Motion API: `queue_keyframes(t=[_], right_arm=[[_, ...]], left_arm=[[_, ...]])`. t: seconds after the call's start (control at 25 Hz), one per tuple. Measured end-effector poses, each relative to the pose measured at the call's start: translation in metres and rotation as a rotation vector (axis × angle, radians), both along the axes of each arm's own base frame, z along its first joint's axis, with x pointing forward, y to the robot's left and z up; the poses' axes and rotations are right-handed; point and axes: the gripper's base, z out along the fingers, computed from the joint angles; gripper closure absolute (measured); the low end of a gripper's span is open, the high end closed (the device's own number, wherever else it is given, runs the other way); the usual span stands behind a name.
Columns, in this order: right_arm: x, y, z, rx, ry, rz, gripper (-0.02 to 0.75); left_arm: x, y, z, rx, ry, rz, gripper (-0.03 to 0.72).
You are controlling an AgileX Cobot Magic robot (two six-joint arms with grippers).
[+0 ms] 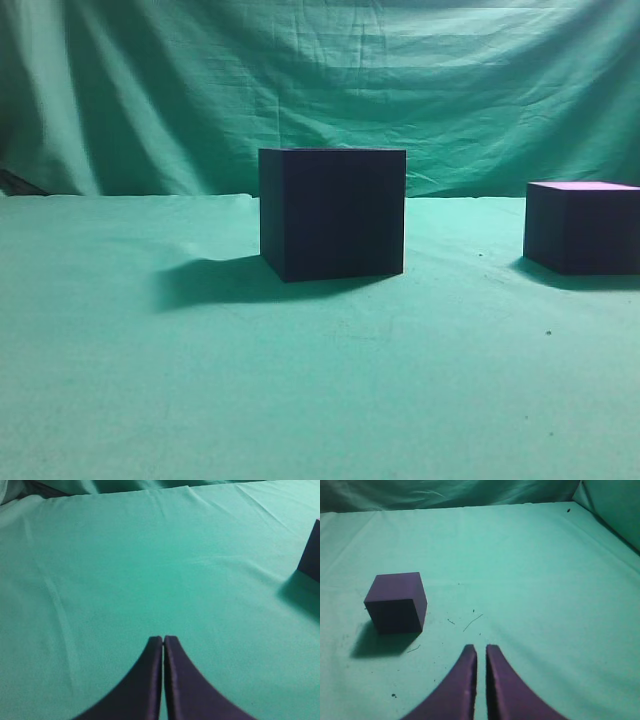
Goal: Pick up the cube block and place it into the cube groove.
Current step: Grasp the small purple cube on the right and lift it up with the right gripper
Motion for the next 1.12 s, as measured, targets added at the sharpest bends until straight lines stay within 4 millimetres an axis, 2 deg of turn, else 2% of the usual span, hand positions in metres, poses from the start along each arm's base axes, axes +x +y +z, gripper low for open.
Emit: queue_keyframes(t=[0.92,1.04,1.12], right_arm=[[0.000,0.000,0.000,0.000,-0.003,0.000,0.738],[0.002,0.001,0.007,0.028,-0.078,-0.002,0.738],[0.004,0.001,0.018,0.086,-0.198,-0.009,0.738]], left_arm=[[0.000,0.000,0.000,0.000,0.000,0.000,0.688],[0.000,0.000,0.000,0.000,0.000,0.000,0.688],[0.000,0.000,0.000,0.000,0.000,0.000,0.688]])
